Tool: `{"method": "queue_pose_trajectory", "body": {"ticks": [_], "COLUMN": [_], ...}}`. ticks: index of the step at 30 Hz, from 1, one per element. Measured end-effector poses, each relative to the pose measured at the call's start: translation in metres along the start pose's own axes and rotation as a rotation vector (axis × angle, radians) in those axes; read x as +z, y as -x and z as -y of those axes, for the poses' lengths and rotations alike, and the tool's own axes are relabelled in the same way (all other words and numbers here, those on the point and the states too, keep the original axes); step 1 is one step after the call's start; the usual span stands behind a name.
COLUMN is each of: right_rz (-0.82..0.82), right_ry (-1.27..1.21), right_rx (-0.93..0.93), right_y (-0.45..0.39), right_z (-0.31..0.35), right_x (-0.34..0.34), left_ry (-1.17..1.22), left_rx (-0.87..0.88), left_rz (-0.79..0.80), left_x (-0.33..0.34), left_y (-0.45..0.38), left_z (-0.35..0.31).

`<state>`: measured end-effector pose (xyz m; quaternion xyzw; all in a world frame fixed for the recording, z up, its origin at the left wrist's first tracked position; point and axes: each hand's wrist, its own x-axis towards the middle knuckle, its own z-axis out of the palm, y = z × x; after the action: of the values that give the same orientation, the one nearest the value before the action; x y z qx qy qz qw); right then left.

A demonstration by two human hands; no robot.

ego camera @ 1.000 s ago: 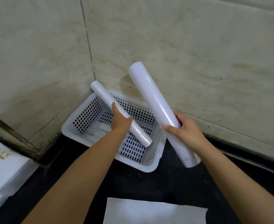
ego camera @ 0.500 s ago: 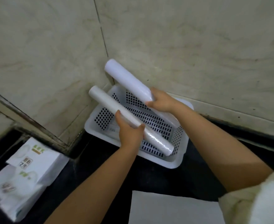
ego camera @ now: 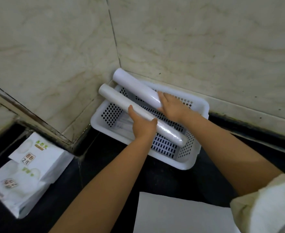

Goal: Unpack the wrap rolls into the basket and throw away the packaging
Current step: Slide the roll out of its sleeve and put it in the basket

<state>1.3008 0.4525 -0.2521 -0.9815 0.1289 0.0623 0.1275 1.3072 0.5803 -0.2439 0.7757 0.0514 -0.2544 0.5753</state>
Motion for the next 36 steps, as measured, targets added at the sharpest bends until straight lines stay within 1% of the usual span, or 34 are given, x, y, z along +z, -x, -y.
{"method": "queue_pose_trajectory", "body": {"ticks": [3,5,7,10,13,14,17,19,20,22,24,26,30,32,34,36], "right_rz": [0.032,0.007,-0.042,-0.123,-0.186,-0.229,-0.37,-0.413,-0.422,-0.426,-0.413,-0.412,-0.451,-0.469,-0.469,-0.43], "right_ry": [-0.013,-0.039,0.029,0.05,-0.025,-0.065,-0.2,-0.224,-0.22,-0.209,-0.22,-0.233,-0.232,-0.257,-0.269,-0.224], "right_rx": [0.001,-0.01,-0.032,0.005,0.059,0.068,0.094,0.1,0.101,0.092,0.096,0.091,0.061,0.052,0.06,0.086], "right_y": [0.004,0.008,0.015,0.033,0.05,0.053,0.058,0.062,0.065,0.074,0.089,0.11,0.162,0.191,0.22,0.25], "right_z": [-0.004,-0.01,-0.019,-0.032,-0.035,-0.034,-0.032,-0.031,-0.032,-0.032,-0.028,-0.025,-0.026,-0.03,-0.034,-0.035], "right_x": [-0.001,-0.007,-0.013,-0.011,0.0,0.003,0.003,-0.001,-0.002,-0.003,-0.004,-0.003,0.0,0.002,0.004,0.008], "left_ry": [-0.083,-0.125,-0.123,-0.16,-0.274,-0.316,-0.434,-0.499,-0.562,-0.771,-0.897,-0.942,-0.92,-0.935,-0.972,-1.062], "left_rx": [0.047,0.073,0.084,0.085,0.077,0.084,0.089,0.109,0.146,0.258,0.364,0.427,0.758,0.885,0.955,0.937], "left_rz": [0.052,0.097,0.117,0.163,0.25,0.267,0.294,0.283,0.265,0.231,0.232,0.235,0.253,0.255,0.256,0.29], "left_x": [0.004,0.006,0.008,0.011,0.014,0.014,0.011,0.007,0.005,-0.003,-0.01,-0.017,-0.031,-0.04,-0.048,-0.05], "left_y": [-0.005,-0.006,-0.006,-0.005,-0.008,-0.009,-0.011,-0.008,-0.005,0.009,0.025,0.042,0.091,0.117,0.137,0.156], "left_z": [0.0,-0.002,-0.004,-0.007,-0.005,-0.005,-0.011,-0.018,-0.021,-0.027,-0.03,-0.026,0.002,0.02,0.04,0.055]}}
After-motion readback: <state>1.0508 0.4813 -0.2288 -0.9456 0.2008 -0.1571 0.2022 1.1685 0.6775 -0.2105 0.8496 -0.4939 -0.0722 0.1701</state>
